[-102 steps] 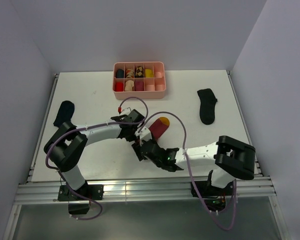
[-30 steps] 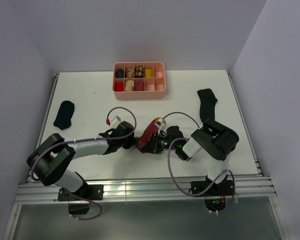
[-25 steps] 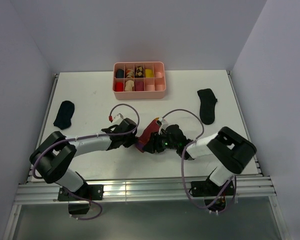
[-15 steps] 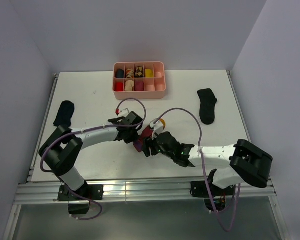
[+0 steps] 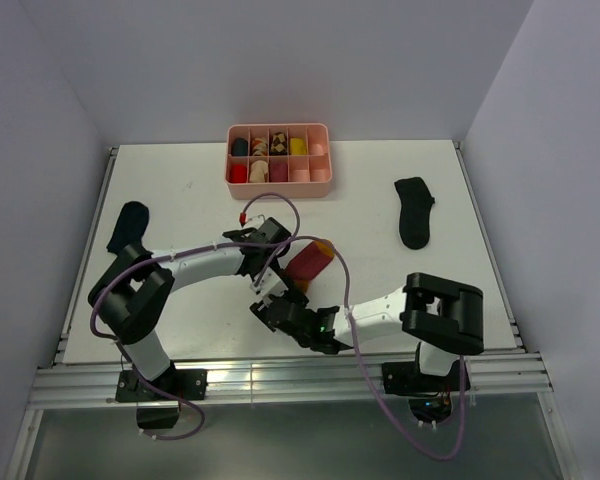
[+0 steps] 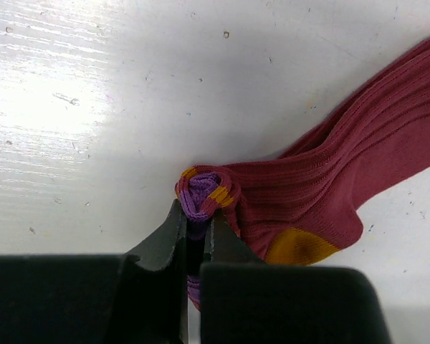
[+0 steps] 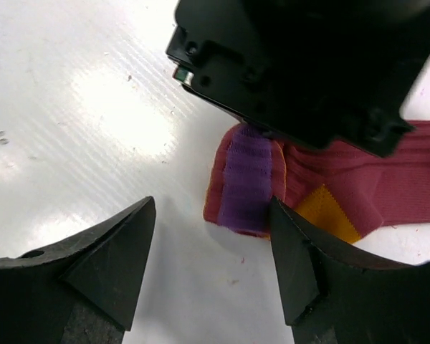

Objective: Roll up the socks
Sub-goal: Roll the sock at the center of the board.

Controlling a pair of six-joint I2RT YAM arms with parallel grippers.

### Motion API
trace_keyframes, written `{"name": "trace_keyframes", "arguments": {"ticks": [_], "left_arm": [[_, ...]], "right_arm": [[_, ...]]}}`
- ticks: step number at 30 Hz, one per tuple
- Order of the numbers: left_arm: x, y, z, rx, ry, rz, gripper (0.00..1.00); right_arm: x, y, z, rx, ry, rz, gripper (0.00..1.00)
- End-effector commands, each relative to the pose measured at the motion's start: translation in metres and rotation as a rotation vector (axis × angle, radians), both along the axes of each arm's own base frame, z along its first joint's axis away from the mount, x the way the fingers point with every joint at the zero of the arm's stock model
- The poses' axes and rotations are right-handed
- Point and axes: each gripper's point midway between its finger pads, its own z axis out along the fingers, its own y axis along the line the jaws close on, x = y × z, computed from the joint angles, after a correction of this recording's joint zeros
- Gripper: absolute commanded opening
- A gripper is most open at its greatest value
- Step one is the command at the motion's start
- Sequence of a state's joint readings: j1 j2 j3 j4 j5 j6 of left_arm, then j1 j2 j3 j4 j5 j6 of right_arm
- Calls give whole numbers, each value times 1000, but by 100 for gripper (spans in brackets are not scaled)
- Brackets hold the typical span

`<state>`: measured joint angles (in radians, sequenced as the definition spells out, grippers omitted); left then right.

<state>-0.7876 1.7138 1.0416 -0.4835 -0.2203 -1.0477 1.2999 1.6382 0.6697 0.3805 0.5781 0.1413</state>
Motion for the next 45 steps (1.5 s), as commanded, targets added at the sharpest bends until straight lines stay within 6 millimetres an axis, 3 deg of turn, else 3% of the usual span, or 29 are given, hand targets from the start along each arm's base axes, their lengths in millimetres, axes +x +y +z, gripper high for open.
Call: {"name": "trace_keyframes", "arguments": {"ticks": [1,4,7,11,14,16,17,18,19,23,24,26,28,29,31,32,33,36,38,39,40,41,45], "left_arm": [[-15,4,-13,38,77,-39,2],[-16,3,-14,32,81,-42,1],[-18,3,-16,29,88,-45,1],[-19,1,-16,16,92,-52,1],[-18,0,-14,2,82,-48,1],[-16,-1,-8,-12,60,-45,6],[-15,0,-7,-16,55,-42,9],[-12,-2,-1,-33,31,-38,20],[-10,-2,3,-35,14,-31,25],[-2,7,20,-54,-62,51,44],[3,6,33,-89,-102,71,55],[3,13,37,-119,-124,121,62],[8,15,54,-185,-180,161,70],[7,23,52,-192,-188,196,72],[11,24,69,-258,-248,222,75],[6,28,64,-265,-248,229,75],[6,27,73,-302,-271,227,75],[-2,23,72,-381,-276,225,70],[-9,23,61,-404,-256,235,68],[-12,23,57,-407,-245,235,66],[-14,22,53,-413,-232,233,66],[-20,22,44,-410,-214,237,66],[-28,23,27,-396,-180,255,64]], "right_arm": [[15,10,18,-2,-104,-68,71],[19,11,5,-42,-108,-88,69],[20,9,-10,-79,-100,-103,59],[19,2,-27,-122,-88,-117,40],[16,-2,-34,-123,-70,-115,8],[11,-4,-40,-111,-34,-89,0],[8,-4,-40,-96,-14,-77,0],[7,-1,-33,-49,2,-71,0],[5,-7,-38,-41,30,-64,0],[-8,-2,-30,112,185,21,0],[-9,-1,-29,141,214,33,0],[-14,-4,-29,201,295,61,0],[-19,-5,-30,253,350,90,0],[-15,-8,-28,289,380,80,0],[-28,-3,-25,356,465,161,0],[-23,-6,-27,389,506,143,0],[-29,-2,-22,429,550,196,0],[-26,-4,-22,507,627,204,0],[-36,-4,-30,543,738,236,0],[-27,-4,-26,586,736,244,0],[-31,-4,-26,600,773,271,0],[-32,-5,-36,602,819,253,0],[-29,-3,-44,628,885,257,0]]}}
